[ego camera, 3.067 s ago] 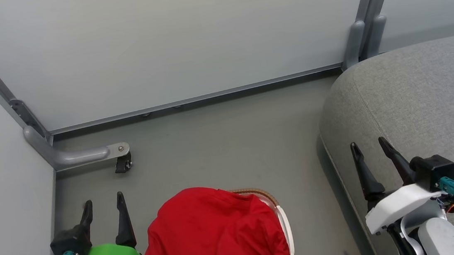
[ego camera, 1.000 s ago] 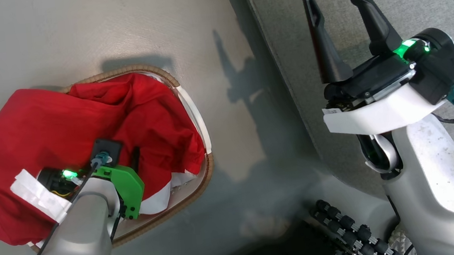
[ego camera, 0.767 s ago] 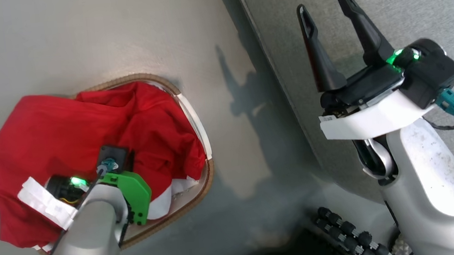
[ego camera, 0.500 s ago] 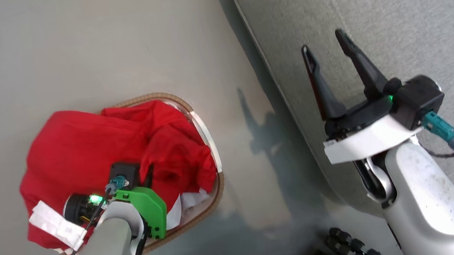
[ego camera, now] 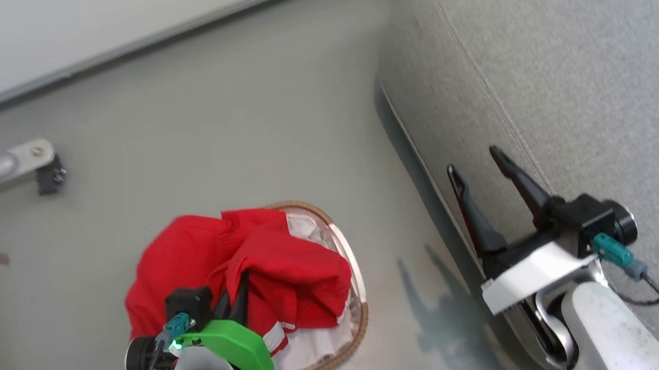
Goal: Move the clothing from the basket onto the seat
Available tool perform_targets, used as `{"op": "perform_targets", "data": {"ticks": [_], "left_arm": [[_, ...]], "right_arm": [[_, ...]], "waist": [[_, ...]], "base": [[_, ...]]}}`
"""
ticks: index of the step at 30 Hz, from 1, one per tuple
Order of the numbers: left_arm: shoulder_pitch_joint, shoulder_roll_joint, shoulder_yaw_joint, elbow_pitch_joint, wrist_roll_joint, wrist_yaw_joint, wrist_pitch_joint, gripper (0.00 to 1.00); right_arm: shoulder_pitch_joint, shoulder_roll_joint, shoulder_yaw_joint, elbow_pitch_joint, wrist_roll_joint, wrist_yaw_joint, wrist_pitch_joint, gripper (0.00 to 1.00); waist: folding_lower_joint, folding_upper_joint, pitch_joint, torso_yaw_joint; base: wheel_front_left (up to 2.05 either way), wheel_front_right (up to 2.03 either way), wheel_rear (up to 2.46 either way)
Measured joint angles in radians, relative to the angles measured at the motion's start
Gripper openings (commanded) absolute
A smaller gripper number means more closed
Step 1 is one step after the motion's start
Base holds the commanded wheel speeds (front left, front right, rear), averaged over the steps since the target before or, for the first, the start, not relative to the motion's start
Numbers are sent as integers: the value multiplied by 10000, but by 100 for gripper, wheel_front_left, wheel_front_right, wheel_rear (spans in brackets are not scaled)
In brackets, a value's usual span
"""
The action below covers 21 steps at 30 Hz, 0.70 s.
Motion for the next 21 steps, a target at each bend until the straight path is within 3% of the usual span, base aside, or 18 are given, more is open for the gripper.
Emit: {"op": "perform_targets", "data": {"ticks": [13, 21], "left_arm": [[438, -257, 930, -2654, 370, -86, -2, 0], [376, -272, 926, -4523, -75, -90, -2, 0]], "right_arm": [[1189, -2, 184, 456, 13, 0, 0, 100], [1476, -2, 468, 652, 63, 0, 0, 100]], "waist": [[0, 0, -2270, 1039], [0, 0, -3131, 1426]], "base": [[0, 0, 0], [0, 0, 0]]}}
